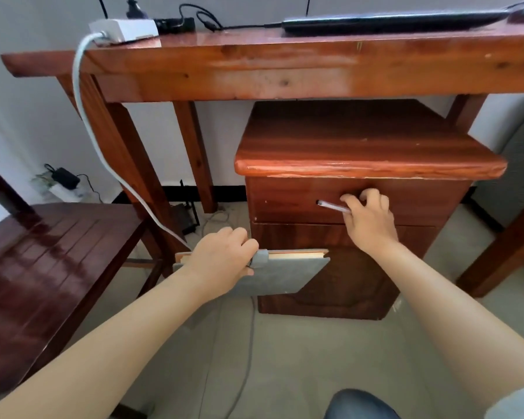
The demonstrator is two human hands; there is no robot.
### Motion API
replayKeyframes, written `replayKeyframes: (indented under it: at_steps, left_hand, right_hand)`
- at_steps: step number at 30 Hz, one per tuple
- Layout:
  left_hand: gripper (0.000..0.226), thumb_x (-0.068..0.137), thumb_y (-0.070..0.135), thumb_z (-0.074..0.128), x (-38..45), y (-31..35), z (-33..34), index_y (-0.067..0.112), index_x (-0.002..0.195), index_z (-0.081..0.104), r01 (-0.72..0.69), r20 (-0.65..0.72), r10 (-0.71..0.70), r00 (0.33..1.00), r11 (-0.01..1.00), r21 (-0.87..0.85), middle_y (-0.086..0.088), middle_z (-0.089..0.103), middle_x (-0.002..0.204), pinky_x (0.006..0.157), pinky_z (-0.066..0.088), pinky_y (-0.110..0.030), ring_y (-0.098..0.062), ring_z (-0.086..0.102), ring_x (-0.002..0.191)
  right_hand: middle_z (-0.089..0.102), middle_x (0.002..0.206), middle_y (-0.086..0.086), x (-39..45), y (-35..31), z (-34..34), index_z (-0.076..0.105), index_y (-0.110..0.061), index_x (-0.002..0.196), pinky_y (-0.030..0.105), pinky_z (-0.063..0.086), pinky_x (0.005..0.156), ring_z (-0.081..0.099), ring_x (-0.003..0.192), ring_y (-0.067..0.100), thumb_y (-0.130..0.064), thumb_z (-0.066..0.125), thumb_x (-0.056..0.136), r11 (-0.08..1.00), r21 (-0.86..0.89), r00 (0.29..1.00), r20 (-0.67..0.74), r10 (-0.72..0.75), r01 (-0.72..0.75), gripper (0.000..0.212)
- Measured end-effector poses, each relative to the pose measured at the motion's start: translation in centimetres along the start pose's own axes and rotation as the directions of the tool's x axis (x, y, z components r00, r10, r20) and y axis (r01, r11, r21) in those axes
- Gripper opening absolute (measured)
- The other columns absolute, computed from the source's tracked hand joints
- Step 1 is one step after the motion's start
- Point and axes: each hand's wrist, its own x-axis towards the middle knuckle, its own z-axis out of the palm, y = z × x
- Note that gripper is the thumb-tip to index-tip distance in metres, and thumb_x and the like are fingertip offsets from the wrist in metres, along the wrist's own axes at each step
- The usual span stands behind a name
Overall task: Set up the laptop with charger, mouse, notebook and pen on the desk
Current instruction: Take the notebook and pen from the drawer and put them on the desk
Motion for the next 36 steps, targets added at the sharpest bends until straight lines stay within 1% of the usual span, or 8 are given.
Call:
replayKeyframes:
  at_steps: [3, 8, 14, 17, 21, 30, 32, 36]
  left_hand:
    - [0.038, 0.091, 0.039, 0.05, 1.4, -0.5, -0.4, 0.012, 0.118, 0.045, 0.032, 0.105, -0.033, 0.994, 0.999, 0.012, -0.008, 0.052, 0.115, 0.078, 0.045, -0.033, -0.025, 0.05, 0.103]
    - [0.034, 0.09, 0.035, 0.053, 2.9, -2.4, -5.3, 0.013, 0.114, 0.044, 0.066, 0.241, -0.053, 0.969, 0.997, -0.045, -0.007, 0.052, 0.112, 0.069, 0.04, -0.032, -0.026, 0.051, 0.102]
    - [0.033, 0.089, 0.036, 0.054, 1.0, -7.1, -15.2, 0.014, 0.112, 0.045, 0.254, 0.341, -0.191, 0.921, 0.955, -0.151, -0.008, 0.05, 0.112, 0.072, 0.045, -0.034, -0.029, 0.056, 0.096]
    - [0.033, 0.089, 0.035, 0.053, 0.3, -10.5, -22.0, 0.013, 0.112, 0.044, 0.333, 0.327, -0.277, 0.904, 0.934, -0.129, -0.008, 0.048, 0.112, 0.074, 0.048, -0.036, -0.03, 0.057, 0.097]
    - [0.031, 0.089, 0.033, 0.054, 1.0, -15.9, -30.7, 0.011, 0.109, 0.045, 0.404, 0.275, -0.368, 0.888, 0.911, -0.087, -0.009, 0.052, 0.11, 0.074, 0.049, -0.036, -0.03, 0.057, 0.097]
    - [0.033, 0.087, 0.006, 0.054, 10.2, -21.0, -39.9, 0.003, 0.118, 0.047, 0.506, 0.276, -0.485, 0.83, 0.862, -0.009, -0.014, 0.054, 0.12, 0.08, 0.05, -0.04, -0.034, 0.055, 0.109]
    - [0.035, 0.086, 0.005, 0.053, 12.0, -22.0, -40.9, 0.004, 0.121, 0.046, 0.525, 0.299, -0.504, 0.81, 0.851, 0.011, -0.013, 0.055, 0.12, 0.077, 0.05, -0.039, -0.034, 0.055, 0.11]
    - [0.041, 0.083, 0.006, 0.059, 15.5, -24.3, -42.9, 0.004, 0.122, 0.045, 0.581, 0.209, -0.572, 0.793, 0.813, 0.019, -0.015, 0.054, 0.119, 0.075, 0.05, -0.039, -0.034, 0.056, 0.108]
  right_hand:
    - [0.046, 0.127, 0.019, -0.6, -0.2, -0.4, 0.05, -0.01, 0.125, 0.048, 0.041, 0.093, 0.042, 0.115, 0.037, -0.016, 0.045, 0.093, 0.999, 0.014, 0.999, 0.023, -0.032, 0.032, 0.033]
    - [0.063, 0.096, 0.019, -1.1, -3.6, -4.2, 0.055, -0.002, 0.102, 0.036, 0.04, 0.062, 0.059, 0.085, 0.039, -0.016, 0.04, 0.094, 0.992, 0.13, 0.989, 0.148, -0.014, -0.005, 0.023]
    - [0.065, 0.101, 0.018, 3.3, -10.5, -11.7, 0.049, -0.006, 0.103, 0.036, 0.042, 0.065, 0.06, 0.088, 0.036, -0.024, 0.032, 0.096, 0.99, 0.103, 0.906, 0.422, 0.045, -0.097, 0.026]
    - [0.066, 0.099, 0.017, 5.4, -14.1, -16.2, 0.048, -0.006, 0.105, 0.035, 0.041, 0.062, 0.059, 0.08, 0.034, -0.025, 0.033, 0.096, 0.986, 0.115, 0.874, 0.484, 0.048, -0.118, 0.026]
    - [0.064, 0.113, 0.014, 8.8, -18.9, -22.7, 0.04, -0.01, 0.127, 0.036, 0.047, 0.075, 0.06, 0.099, 0.034, -0.03, 0.041, 0.093, 0.973, 0.124, 0.843, 0.528, 0.1, -0.193, 0.039]
    - [0.063, 0.117, 0.016, 17.9, -21.8, -28.0, 0.045, -0.011, 0.124, 0.037, 0.046, 0.084, 0.057, 0.107, 0.034, -0.023, 0.048, 0.087, 0.941, 0.232, 0.873, 0.474, 0.112, -0.247, 0.039]
    - [0.064, 0.115, 0.017, 20.7, -20.6, -28.1, 0.05, -0.01, 0.118, 0.035, 0.045, 0.082, 0.058, 0.105, 0.034, -0.021, 0.05, 0.086, 0.919, 0.257, 0.855, 0.499, 0.138, -0.299, 0.034]
    - [0.056, 0.082, 0.013, 26.1, -19.6, -28.4, 0.051, -0.011, 0.085, 0.028, 0.033, 0.064, 0.051, 0.078, 0.029, -0.02, 0.046, 0.086, 0.919, 0.27, 0.833, 0.545, 0.101, -0.289, 0.01]
